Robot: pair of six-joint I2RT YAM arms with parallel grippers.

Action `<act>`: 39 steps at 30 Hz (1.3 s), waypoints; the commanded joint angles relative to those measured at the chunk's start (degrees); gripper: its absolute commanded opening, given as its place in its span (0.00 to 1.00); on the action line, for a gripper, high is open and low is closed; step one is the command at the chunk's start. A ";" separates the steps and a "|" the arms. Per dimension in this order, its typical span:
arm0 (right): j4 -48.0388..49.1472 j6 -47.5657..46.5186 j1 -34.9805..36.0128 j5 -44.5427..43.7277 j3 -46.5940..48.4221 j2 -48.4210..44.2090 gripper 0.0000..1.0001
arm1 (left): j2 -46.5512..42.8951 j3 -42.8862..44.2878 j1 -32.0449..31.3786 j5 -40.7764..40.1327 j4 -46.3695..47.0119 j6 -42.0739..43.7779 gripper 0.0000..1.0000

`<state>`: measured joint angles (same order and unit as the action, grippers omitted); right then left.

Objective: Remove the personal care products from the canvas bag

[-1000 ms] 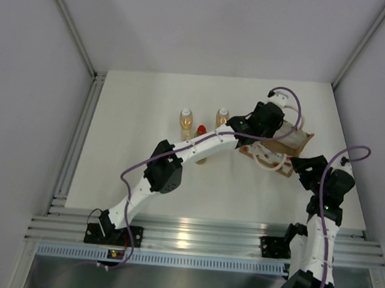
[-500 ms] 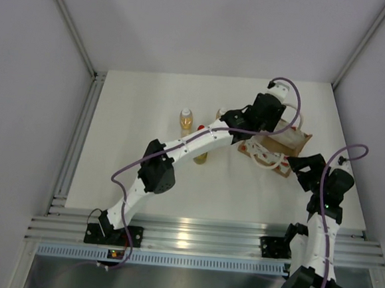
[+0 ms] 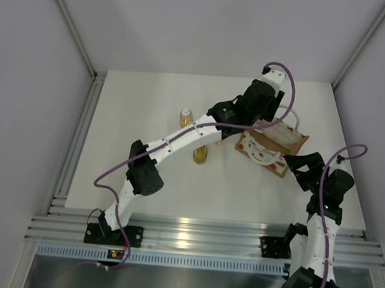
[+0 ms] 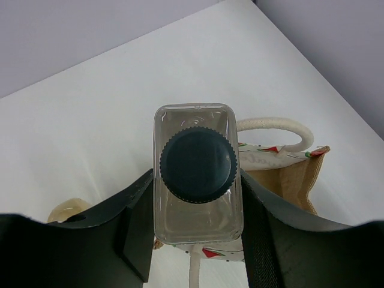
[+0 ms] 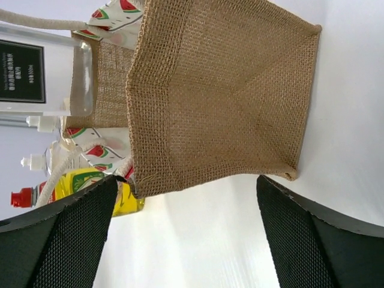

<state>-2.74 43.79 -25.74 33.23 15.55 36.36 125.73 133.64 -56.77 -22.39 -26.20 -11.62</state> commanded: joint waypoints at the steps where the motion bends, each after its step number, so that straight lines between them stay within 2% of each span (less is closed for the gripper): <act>1: 2.74 0.24 -1.07 1.40 4.83 -1.73 0.95 | -10.33 0.39 0.26 -2.92 10.11 1.51 0.00; 3: 0.20 0.07 -1.07 1.74 5.89 -2.78 1.00 | -12.08 -0.05 0.26 -3.18 10.20 1.60 0.00; 13: -1.74 -1.78 -1.07 1.83 10.89 -1.91 0.99 | -18.41 -2.95 2.19 -4.68 10.29 0.72 0.00; 19: -8.41 -6.17 -0.98 0.44 16.43 -2.43 0.99 | -24.20 -6.98 2.81 -12.93 10.11 1.95 0.00; 24: -14.72 -8.27 -0.81 -5.88 17.32 -6.21 1.00 | -33.17 -18.05 3.86 -24.24 10.02 2.04 0.00; 28: -19.47 -9.51 -0.81 -12.65 19.77 -9.63 0.99 | -42.39 -30.68 6.49 -28.31 9.50 -0.32 0.00; 33: -21.86 -8.46 -0.72 -13.20 23.55 -11.92 1.00 | -51.62 -39.85 11.59 -28.85 5.45 -6.48 0.00; 39: -23.36 -7.93 -0.72 -9.07 27.86 -12.01 0.99 | -57.61 -50.38 15.81 -28.50 0.88 -12.98 0.00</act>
<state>-23.94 35.99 -25.76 22.50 39.62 24.40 71.96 86.48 -41.10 -49.43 -30.11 -18.94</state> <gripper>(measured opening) 0.993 0.547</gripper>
